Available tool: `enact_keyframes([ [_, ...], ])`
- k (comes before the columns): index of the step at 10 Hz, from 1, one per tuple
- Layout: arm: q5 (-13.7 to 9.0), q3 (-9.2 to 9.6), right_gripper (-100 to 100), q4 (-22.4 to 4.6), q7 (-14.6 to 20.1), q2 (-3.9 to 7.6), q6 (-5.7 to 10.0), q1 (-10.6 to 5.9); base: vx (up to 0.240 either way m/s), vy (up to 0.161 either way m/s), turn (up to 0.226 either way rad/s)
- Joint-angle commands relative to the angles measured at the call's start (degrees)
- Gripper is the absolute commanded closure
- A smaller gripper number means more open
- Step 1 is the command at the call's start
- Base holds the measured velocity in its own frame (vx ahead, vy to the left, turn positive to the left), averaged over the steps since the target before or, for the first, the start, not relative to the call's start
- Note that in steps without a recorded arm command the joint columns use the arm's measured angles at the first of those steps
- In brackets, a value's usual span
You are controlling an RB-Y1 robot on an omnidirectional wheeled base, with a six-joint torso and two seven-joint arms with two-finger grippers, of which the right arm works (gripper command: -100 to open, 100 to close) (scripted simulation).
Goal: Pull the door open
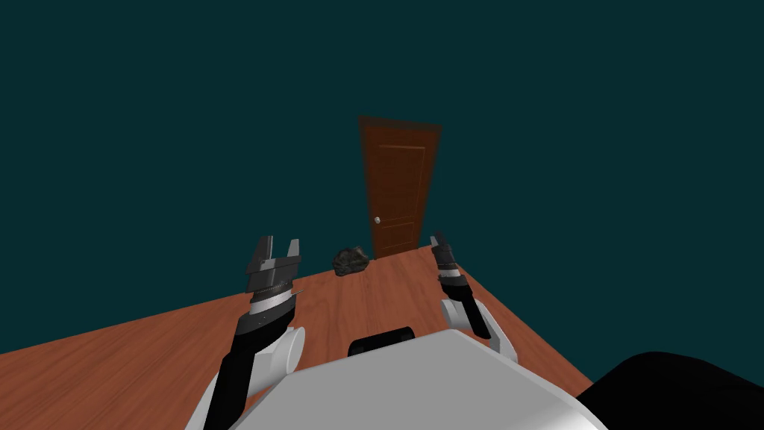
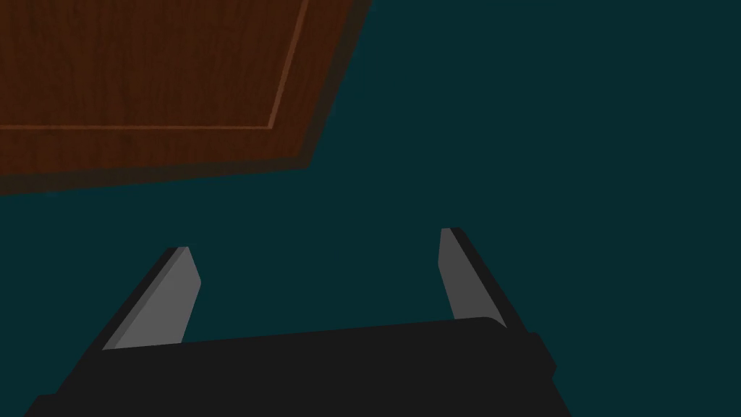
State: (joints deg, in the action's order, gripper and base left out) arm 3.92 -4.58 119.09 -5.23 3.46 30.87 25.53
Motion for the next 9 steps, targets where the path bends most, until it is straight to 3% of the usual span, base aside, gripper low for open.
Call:
enact_keyframes([
  [1,1.37,-0.68,-100,-2.29,-2.06,0.36,0.79,-0.48,0.164,0.04,0.005],
  [9,5.83,-3.18,-100,-11.14,-8.68,1.31,3.57,-3.27,0.104,0.03,0.004],
])
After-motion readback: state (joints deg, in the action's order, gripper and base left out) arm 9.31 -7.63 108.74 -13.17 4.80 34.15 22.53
